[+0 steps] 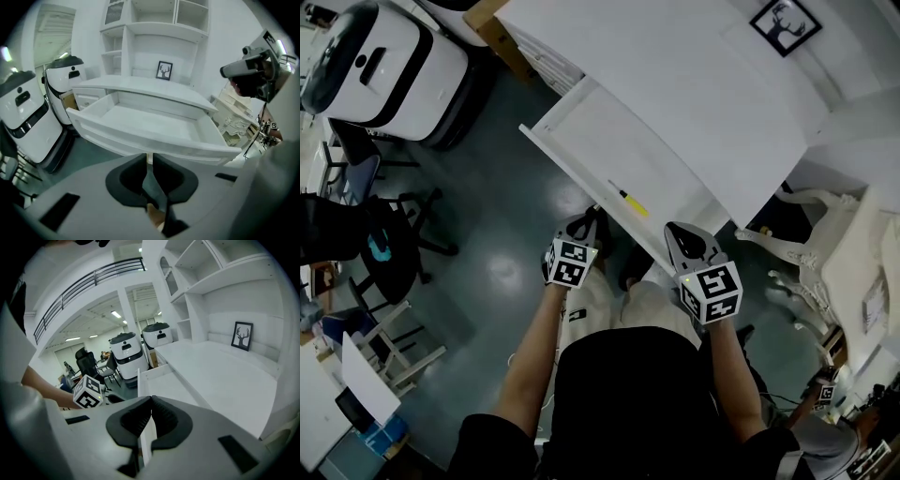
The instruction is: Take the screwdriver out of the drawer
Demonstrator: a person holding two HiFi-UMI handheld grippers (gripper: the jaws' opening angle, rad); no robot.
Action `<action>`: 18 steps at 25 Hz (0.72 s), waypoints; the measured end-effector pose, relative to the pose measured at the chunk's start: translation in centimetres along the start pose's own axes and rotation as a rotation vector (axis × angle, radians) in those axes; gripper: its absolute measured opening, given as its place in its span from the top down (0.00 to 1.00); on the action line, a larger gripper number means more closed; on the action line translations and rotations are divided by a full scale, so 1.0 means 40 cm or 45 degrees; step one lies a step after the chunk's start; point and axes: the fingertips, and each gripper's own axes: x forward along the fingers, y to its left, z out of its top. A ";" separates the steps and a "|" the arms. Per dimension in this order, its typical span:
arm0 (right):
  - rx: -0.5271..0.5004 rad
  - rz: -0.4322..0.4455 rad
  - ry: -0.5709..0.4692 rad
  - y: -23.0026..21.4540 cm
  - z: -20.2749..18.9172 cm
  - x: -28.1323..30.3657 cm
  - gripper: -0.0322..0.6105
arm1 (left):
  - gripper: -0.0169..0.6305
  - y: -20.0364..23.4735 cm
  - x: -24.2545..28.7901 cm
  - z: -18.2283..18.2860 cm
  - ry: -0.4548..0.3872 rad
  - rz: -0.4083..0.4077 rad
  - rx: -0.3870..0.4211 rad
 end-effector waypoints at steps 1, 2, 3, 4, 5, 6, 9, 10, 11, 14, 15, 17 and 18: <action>-0.009 0.009 0.008 0.001 -0.006 0.005 0.92 | 0.89 -0.007 -0.020 0.008 -0.020 0.002 0.005; -0.018 0.019 0.017 0.003 -0.012 0.011 0.92 | 0.90 -0.012 -0.040 0.016 -0.040 0.005 0.008; -0.027 0.029 0.027 0.004 -0.018 0.018 0.92 | 0.91 -0.016 -0.058 0.026 -0.062 0.007 0.013; -0.035 0.042 0.038 0.005 -0.023 0.027 0.92 | 0.91 -0.018 -0.075 0.039 -0.086 0.009 0.019; -0.042 0.056 0.051 0.005 -0.027 0.036 0.92 | 0.92 -0.021 -0.091 0.053 -0.106 0.009 0.023; -0.050 0.070 0.066 0.004 -0.031 0.045 0.89 | 0.92 -0.025 -0.104 0.064 -0.121 0.008 0.022; -0.084 0.094 0.110 -0.005 -0.042 0.075 0.87 | 0.93 -0.036 -0.140 0.098 -0.164 0.003 0.003; -0.095 0.100 0.124 -0.011 -0.048 0.088 0.87 | 0.93 -0.041 -0.148 0.109 -0.181 -0.001 -0.004; -0.107 0.107 0.137 -0.018 -0.054 0.102 0.87 | 0.94 -0.047 -0.154 0.119 -0.196 -0.008 -0.011; -0.133 0.131 0.181 -0.036 -0.078 0.152 0.83 | 0.94 -0.065 -0.169 0.142 -0.230 -0.034 -0.028; -0.141 0.139 0.196 -0.041 -0.089 0.172 0.83 | 0.94 -0.069 -0.173 0.147 -0.235 -0.041 -0.028; -0.162 0.155 0.233 -0.052 -0.114 0.215 0.81 | 0.94 -0.072 -0.176 0.157 -0.240 -0.052 -0.028; -0.175 0.162 0.254 -0.060 -0.126 0.236 0.81 | 0.94 -0.074 -0.175 0.162 -0.243 -0.057 -0.032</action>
